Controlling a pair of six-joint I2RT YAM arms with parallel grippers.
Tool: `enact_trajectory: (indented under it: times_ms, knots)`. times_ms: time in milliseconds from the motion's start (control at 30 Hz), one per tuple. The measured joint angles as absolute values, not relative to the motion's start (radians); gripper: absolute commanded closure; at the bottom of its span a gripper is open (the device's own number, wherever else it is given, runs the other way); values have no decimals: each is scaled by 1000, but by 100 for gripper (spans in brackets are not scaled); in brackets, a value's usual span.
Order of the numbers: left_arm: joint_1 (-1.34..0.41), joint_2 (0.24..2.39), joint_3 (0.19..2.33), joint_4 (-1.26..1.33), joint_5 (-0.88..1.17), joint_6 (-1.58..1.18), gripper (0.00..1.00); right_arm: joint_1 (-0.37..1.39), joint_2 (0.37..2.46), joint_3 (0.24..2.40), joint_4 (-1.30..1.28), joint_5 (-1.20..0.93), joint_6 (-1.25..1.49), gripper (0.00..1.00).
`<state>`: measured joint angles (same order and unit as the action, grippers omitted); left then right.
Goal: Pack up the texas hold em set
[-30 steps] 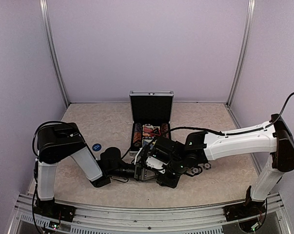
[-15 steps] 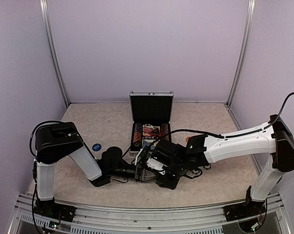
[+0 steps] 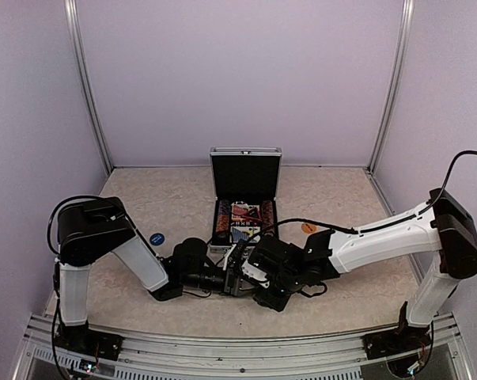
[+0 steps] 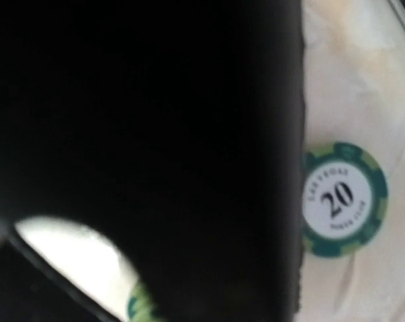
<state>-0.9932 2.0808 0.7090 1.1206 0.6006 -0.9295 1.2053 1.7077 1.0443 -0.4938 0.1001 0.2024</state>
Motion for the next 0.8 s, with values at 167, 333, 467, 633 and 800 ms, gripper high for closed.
enact_trajectory:
  times_ms: [167, 333, 467, 633, 800]
  knots:
    - [-992, 2081, 707, 1074, 585, -929, 100, 1204, 1737, 1026, -439, 91, 219, 100]
    - [-990, 2081, 689, 1057, 569, -938, 100, 1201, 1769, 1025, -400, 71, 236, 100]
    - [-994, 2079, 681, 1053, 551, -941, 100, 1198, 1779, 1024, -386, 56, 261, 100]
    - [-997, 2061, 661, 1037, 535, -949, 100, 1198, 1790, 1025, -368, 30, 280, 100]
    - [-1000, 2025, 633, 1009, 502, -953, 100, 1198, 1811, 1048, -366, 12, 310, 100]
